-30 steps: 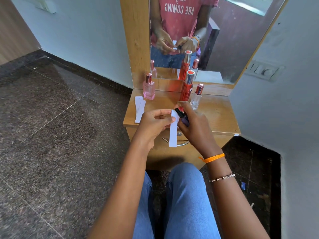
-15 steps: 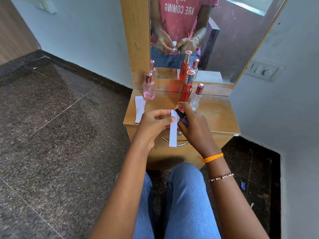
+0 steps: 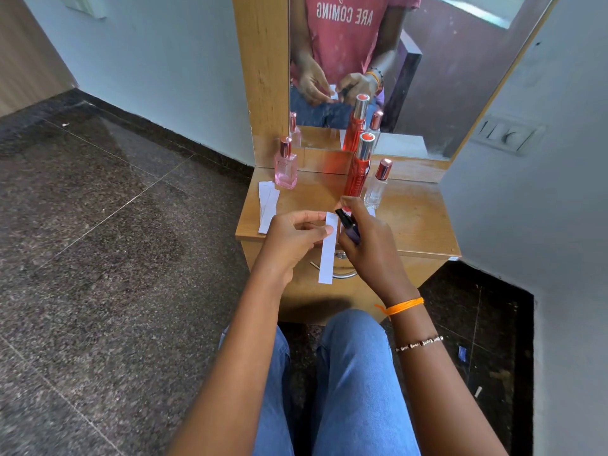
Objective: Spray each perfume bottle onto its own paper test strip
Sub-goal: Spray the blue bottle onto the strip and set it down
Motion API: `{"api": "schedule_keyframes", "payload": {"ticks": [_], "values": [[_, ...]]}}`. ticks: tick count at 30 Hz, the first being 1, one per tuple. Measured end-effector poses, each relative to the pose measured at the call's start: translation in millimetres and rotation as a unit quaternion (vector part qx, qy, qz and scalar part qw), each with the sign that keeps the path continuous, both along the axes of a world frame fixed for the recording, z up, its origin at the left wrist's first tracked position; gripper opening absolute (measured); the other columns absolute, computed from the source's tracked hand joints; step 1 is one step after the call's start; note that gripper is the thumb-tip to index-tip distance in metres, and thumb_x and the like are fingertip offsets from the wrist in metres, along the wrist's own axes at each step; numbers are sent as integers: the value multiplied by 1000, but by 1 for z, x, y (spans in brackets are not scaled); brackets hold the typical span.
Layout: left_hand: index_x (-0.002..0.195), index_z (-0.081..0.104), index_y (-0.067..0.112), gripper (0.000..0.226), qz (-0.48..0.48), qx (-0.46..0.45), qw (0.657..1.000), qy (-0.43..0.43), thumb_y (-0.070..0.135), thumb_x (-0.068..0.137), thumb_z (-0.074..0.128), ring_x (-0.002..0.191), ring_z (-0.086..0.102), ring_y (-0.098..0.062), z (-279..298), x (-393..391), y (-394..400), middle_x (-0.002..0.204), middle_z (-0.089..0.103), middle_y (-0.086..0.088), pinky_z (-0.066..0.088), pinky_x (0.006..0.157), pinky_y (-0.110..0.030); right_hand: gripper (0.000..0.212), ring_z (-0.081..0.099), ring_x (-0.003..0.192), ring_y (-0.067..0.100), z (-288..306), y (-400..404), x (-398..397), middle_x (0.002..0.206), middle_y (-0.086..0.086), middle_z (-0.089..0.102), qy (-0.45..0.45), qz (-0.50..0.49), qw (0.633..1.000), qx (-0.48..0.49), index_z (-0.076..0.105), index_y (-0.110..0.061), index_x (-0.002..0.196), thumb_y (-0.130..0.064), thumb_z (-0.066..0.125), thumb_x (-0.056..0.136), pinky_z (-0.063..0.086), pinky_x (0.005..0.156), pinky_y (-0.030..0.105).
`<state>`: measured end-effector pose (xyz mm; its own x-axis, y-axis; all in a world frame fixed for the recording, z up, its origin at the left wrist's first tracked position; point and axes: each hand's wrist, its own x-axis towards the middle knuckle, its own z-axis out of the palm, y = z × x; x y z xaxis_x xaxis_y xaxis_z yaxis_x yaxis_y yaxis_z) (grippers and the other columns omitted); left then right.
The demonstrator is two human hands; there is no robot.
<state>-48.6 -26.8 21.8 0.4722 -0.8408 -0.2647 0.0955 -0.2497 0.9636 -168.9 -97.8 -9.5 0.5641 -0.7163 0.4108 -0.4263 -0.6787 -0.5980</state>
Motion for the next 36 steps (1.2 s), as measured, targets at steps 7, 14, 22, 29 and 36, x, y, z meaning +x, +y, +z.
{"api": "schedule_keyframes", "payload": {"ticks": [7, 14, 22, 29, 36], "values": [[108, 66, 6, 27, -4, -5, 1000, -8, 3, 81, 68, 68, 57, -3, -3, 1, -2, 75, 62, 1, 42, 50, -3, 43, 58, 70, 30, -4, -1, 2, 87, 10, 64, 31, 20, 999, -12, 41, -28, 116, -9, 64, 85, 35, 56, 29], [105, 68, 10, 24, 4, 1, 1000, -16, 7, 81, 69, 71, 58, -3, -7, 4, -3, 79, 64, 2, 43, 51, -3, 41, 47, 59, 9, -6, -3, 2, 74, 3, 60, -36, -8, 999, 27, 49, -12, 123, 1, 59, 85, 33, 53, 17], [99, 69, 13, 24, 55, 22, 992, -110, 11, 76, 75, 75, 64, -9, -24, 19, -13, 79, 67, 0, 50, 68, -18, 51, 52, 61, 9, -23, 2, 4, 68, 8, 56, -143, -114, 977, 112, 41, -15, 125, 3, 62, 82, 38, 54, 12], [101, 68, 14, 24, 60, 41, 982, -174, 13, 78, 73, 80, 65, -11, -31, 26, -30, 89, 70, -2, 44, 64, -17, 51, 58, 72, 12, -36, -8, 30, 102, 4, 62, -116, -111, 978, 133, 39, -20, 130, -7, 61, 87, 47, 67, 27], [100, 66, 13, 22, 54, 31, 969, -238, 12, 79, 72, 74, 58, -9, -42, 19, -49, 81, 67, 2, 42, 62, -16, 45, 51, 60, 9, -28, -7, 20, 74, -3, 57, -150, -159, 969, 118, 44, -18, 123, -4, 63, 84, 37, 54, 21]]}}
